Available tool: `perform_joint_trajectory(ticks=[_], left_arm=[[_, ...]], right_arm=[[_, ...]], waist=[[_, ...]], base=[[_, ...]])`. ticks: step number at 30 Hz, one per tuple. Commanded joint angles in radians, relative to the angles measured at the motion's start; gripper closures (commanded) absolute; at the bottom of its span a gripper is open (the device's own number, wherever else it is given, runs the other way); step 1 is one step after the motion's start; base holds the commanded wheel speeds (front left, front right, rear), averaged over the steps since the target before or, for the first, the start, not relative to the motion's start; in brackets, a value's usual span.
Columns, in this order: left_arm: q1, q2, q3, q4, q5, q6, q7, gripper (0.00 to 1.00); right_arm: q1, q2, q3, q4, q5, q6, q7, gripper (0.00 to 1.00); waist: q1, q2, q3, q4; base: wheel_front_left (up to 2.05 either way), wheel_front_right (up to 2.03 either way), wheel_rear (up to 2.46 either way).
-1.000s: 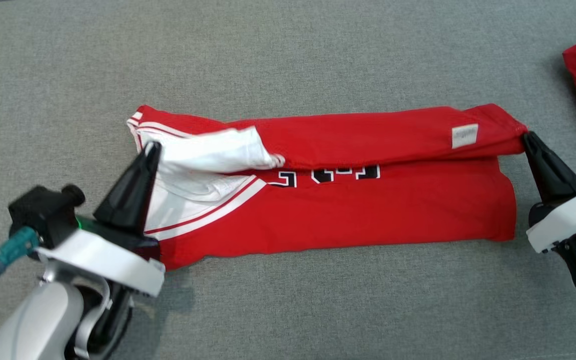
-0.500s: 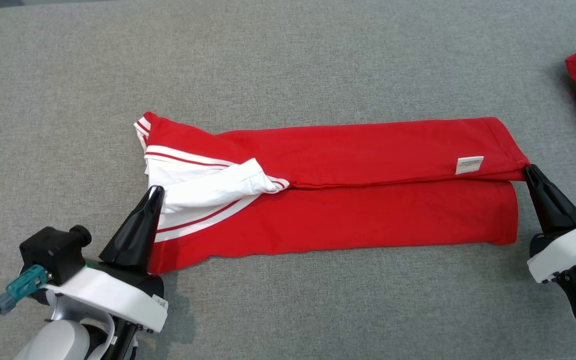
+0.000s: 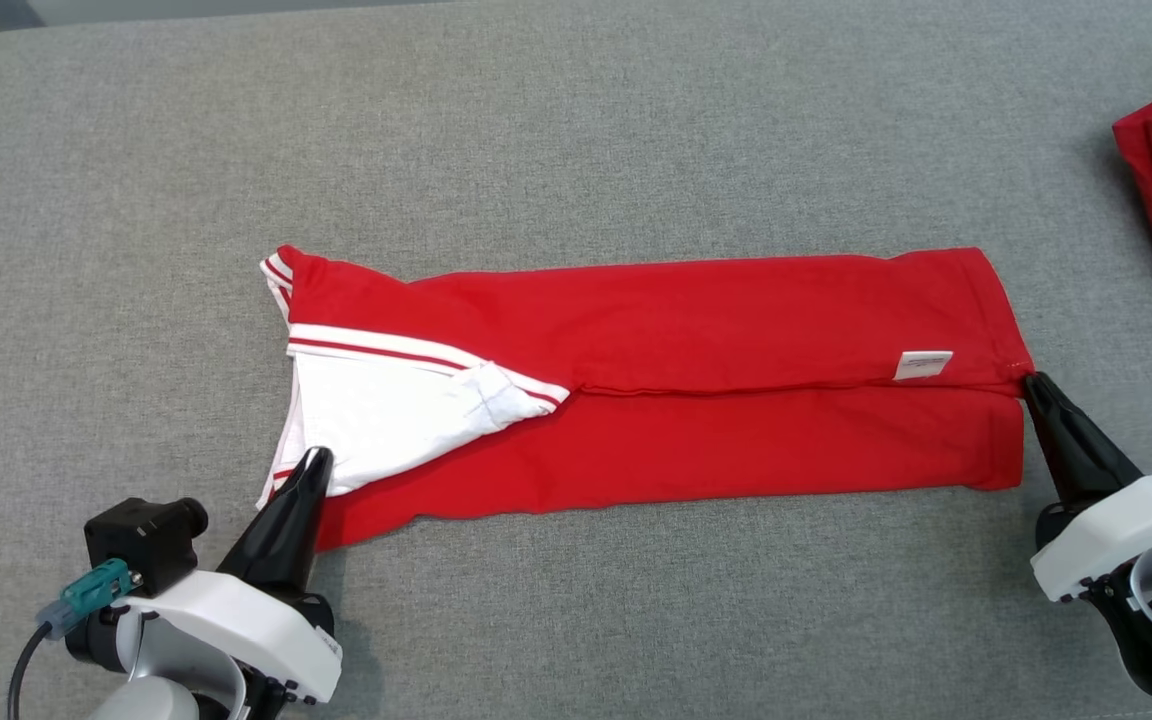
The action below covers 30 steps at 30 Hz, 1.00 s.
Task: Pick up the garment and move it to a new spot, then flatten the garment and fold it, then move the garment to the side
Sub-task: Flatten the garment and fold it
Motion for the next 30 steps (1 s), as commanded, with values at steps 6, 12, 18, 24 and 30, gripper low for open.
perform_joint_trajectory(ticks=[6, 12, 18, 24, 30], left_arm=[[-0.041, 0.01, 0.028, 0.063, 0.0, -0.017, -0.023, 1.0], [-0.062, -0.018, 0.022, 0.113, 0.01, -0.017, -0.052, 0.0], [-0.061, -0.031, 0.042, 0.129, 0.026, 0.006, -0.103, 0.0], [-0.05, -0.054, 0.11, 0.102, 0.056, 0.037, -0.152, 0.0], [-0.008, -0.149, 0.239, 0.018, 0.153, 0.046, -0.161, 0.0]], right_arm=[[0.024, -0.002, -0.001, 0.007, -0.017, 0.0, 0.015, 0.84], [0.022, 0.025, -0.01, 0.036, -0.026, 0.0, -0.008, 0.0], [0.014, 0.045, -0.052, 0.045, -0.069, 0.0, -0.067, 0.0], [0.008, 0.087, -0.102, 0.002, -0.134, 0.0, -0.111, 0.0], [0.024, 0.178, -0.145, -0.09, -0.192, 0.0, -0.123, 0.0]], waist=[[0.0, -0.0001, -0.007, 0.0], [0.0, -0.0001, -0.027, 0.001], [0.0, -0.0001, -0.06, -0.004], [0.0, -0.0001, -0.09, -0.007], [0.0, -0.0001, -0.131, -0.005]], base=[[0.0, 0.0, 0.0], [0.0, 0.0, 0.0], [0.0, 0.0, 0.0], [0.0, 0.0, 0.0], [0.0, 0.0, 0.0]])
